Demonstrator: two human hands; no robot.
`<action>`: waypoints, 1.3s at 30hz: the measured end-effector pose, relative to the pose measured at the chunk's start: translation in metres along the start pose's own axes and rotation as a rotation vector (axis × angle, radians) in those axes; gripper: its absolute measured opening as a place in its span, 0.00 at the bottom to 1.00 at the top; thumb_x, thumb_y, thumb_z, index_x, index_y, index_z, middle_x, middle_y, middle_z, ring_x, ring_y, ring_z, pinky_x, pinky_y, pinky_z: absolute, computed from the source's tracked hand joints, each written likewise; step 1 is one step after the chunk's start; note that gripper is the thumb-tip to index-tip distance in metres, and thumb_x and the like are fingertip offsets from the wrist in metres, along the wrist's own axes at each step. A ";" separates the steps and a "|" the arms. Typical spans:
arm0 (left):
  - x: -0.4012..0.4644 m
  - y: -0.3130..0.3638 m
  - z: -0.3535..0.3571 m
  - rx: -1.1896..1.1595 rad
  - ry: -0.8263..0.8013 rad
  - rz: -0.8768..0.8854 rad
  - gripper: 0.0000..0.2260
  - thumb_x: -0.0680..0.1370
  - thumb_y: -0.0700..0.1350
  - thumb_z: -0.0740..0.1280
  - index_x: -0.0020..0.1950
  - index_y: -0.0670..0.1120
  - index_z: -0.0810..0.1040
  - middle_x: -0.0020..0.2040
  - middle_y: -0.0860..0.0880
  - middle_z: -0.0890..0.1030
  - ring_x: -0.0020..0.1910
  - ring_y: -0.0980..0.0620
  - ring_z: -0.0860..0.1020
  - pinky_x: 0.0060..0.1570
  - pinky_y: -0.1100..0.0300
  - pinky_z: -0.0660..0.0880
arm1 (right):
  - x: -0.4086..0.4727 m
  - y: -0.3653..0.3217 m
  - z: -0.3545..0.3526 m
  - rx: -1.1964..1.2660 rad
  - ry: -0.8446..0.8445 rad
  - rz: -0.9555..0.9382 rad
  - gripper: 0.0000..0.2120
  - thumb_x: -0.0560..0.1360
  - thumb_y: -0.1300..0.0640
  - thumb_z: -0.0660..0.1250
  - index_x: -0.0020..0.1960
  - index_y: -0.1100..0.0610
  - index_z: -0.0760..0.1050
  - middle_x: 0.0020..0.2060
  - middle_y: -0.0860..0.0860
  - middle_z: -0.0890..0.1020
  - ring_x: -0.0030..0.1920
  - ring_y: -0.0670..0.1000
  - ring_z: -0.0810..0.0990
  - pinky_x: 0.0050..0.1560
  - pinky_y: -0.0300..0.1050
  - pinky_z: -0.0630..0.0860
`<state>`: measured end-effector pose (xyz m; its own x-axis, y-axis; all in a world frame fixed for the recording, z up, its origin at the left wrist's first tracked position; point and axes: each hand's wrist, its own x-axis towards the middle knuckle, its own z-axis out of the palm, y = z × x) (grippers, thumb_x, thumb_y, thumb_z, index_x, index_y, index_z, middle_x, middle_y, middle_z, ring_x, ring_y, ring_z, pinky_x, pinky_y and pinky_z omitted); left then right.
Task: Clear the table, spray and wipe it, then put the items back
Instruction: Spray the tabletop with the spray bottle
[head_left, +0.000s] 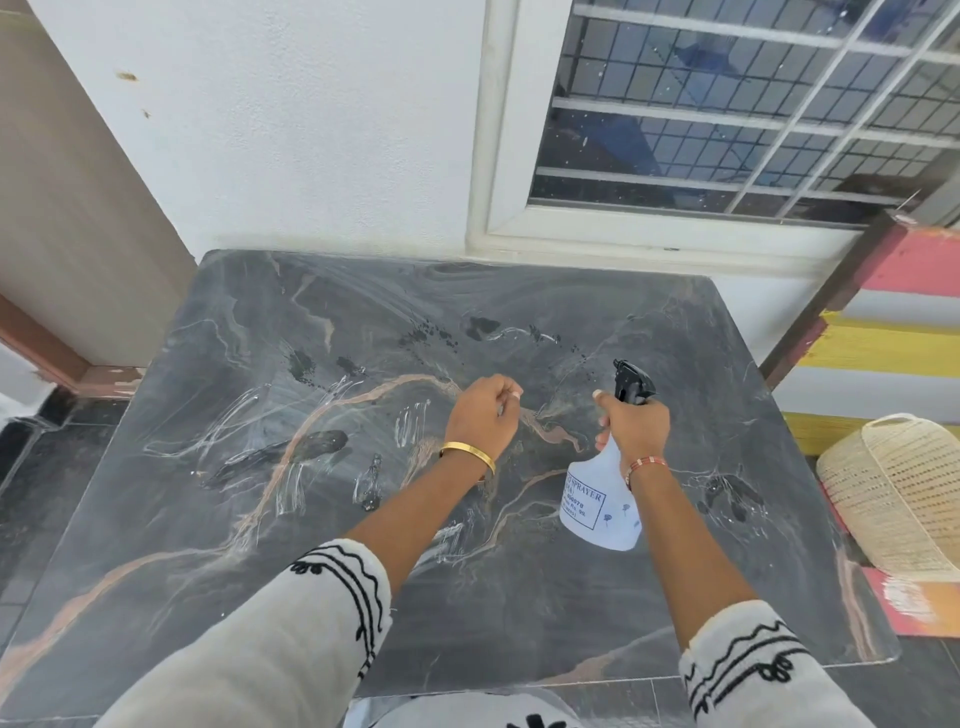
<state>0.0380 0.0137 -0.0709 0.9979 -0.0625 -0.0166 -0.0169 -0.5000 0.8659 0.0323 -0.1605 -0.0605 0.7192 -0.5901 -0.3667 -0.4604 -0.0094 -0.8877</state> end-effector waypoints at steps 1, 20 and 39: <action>0.000 0.002 0.003 0.001 -0.005 0.004 0.07 0.77 0.41 0.59 0.47 0.43 0.77 0.47 0.45 0.81 0.46 0.49 0.77 0.49 0.57 0.73 | 0.001 0.000 -0.002 0.021 -0.007 0.004 0.09 0.70 0.59 0.72 0.42 0.63 0.73 0.27 0.54 0.75 0.14 0.47 0.67 0.21 0.39 0.70; 0.032 0.052 0.077 0.062 -0.143 0.140 0.07 0.76 0.41 0.60 0.47 0.43 0.77 0.47 0.48 0.80 0.43 0.54 0.74 0.45 0.66 0.68 | 0.062 -0.007 -0.052 0.213 0.118 0.145 0.11 0.70 0.58 0.72 0.43 0.64 0.73 0.25 0.55 0.73 0.15 0.49 0.66 0.22 0.39 0.69; 0.029 0.013 0.053 0.034 0.013 -0.048 0.07 0.77 0.42 0.60 0.48 0.44 0.78 0.47 0.46 0.80 0.41 0.55 0.74 0.44 0.64 0.69 | 0.040 0.004 -0.045 0.161 -0.533 0.228 0.09 0.70 0.68 0.63 0.50 0.65 0.76 0.41 0.58 0.83 0.19 0.51 0.72 0.25 0.39 0.72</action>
<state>0.0636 -0.0403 -0.0860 0.9983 -0.0264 -0.0510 0.0292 -0.5308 0.8470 0.0359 -0.2207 -0.0659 0.7928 -0.0759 -0.6047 -0.5788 0.2171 -0.7861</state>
